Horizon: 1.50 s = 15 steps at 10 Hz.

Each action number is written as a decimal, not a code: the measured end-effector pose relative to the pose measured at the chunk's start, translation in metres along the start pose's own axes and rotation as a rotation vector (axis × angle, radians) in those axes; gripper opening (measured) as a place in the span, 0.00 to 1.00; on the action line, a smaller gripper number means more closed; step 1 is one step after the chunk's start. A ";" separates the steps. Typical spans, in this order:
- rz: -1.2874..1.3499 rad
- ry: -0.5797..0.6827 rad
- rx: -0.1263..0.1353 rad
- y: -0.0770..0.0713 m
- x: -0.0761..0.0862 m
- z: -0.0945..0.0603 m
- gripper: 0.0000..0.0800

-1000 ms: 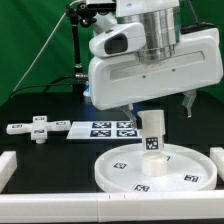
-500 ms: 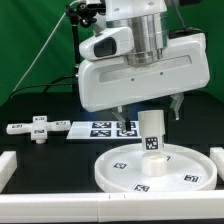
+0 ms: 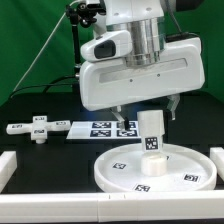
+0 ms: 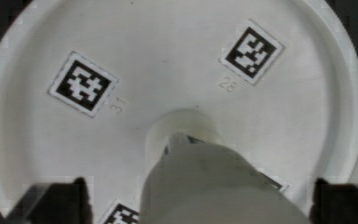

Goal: Assemble round table

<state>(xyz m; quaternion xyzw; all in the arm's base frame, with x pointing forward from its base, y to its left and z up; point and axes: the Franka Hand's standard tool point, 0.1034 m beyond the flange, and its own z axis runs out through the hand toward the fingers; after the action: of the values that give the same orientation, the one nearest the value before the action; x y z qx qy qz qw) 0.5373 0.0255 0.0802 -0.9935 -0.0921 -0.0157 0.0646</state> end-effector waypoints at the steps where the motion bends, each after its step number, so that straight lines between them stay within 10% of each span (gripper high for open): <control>1: -0.009 0.004 0.001 -0.004 0.004 -0.001 0.58; 7: 0.048 0.004 0.004 -0.003 0.003 -0.001 0.51; 15: 1.023 0.005 0.065 -0.015 0.009 0.002 0.51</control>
Offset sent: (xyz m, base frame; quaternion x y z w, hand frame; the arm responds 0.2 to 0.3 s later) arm 0.0000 0.0000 0.0000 0.0000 0.0000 0.0000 1.0000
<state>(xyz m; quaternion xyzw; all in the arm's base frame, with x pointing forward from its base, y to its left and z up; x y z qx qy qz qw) 0.5435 0.0419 0.0808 -0.9088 0.4058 0.0182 0.0953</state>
